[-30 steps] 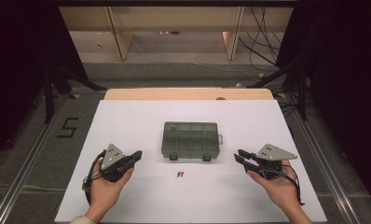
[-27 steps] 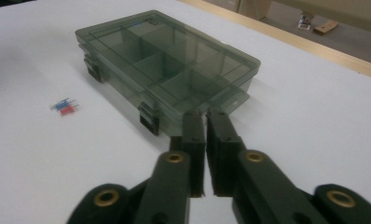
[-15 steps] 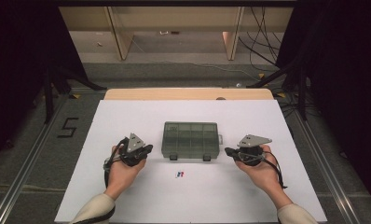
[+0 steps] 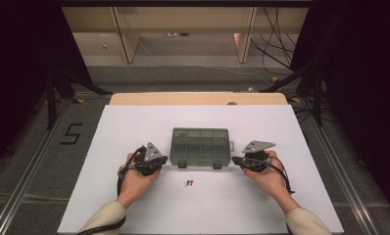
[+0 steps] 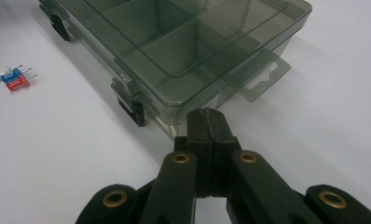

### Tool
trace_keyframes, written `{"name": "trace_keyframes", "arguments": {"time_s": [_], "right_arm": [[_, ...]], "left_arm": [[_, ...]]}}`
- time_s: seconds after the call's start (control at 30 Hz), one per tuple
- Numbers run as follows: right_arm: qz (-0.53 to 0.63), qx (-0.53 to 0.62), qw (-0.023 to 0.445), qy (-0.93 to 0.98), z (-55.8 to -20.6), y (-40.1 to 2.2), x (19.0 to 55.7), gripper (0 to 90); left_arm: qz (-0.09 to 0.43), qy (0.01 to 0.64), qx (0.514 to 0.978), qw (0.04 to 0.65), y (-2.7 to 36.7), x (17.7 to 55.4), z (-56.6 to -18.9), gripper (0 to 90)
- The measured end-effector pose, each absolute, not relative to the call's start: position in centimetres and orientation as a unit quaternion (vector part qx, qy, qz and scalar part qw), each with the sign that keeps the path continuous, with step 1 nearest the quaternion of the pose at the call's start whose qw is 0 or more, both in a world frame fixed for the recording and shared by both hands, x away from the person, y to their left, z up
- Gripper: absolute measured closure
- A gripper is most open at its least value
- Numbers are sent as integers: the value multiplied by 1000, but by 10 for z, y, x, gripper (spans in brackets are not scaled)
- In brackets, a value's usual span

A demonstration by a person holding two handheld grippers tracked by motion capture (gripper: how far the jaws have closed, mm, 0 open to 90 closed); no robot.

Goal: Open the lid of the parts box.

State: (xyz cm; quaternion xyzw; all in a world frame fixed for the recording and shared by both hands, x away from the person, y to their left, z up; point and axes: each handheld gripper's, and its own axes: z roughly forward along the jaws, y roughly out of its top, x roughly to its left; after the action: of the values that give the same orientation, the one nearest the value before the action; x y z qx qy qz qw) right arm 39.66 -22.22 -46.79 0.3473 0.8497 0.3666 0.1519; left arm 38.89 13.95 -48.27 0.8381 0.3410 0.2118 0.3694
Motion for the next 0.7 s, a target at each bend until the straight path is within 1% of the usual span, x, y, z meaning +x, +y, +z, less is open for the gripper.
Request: {"name": "trace_keyframes", "arguments": {"time_s": [0.1,0.13,0.3,0.4,0.43,0.67,0.7], "right_arm": [[364,340,155,853,-469,-221,399,900],[364,342,154,852,-470,-220,399,900],[359,342,152,855,-472,-220,401,900],[360,342,151,855,-473,-219,401,900],[367,343,157,850,-474,-218,402,900],[364,343,150,853,-471,-218,400,900],[365,338,155,854,-471,-218,400,900]], "left_arm": [[213,338,836,375,136,388,-484,900],[216,330,843,365,137,388,-483,900],[216,322,847,363,135,388,-484,900],[218,322,845,366,134,388,-485,900],[220,321,846,365,134,388,-485,900],[222,316,848,362,133,387,-482,900],[222,319,846,364,133,387,-481,900]]}}
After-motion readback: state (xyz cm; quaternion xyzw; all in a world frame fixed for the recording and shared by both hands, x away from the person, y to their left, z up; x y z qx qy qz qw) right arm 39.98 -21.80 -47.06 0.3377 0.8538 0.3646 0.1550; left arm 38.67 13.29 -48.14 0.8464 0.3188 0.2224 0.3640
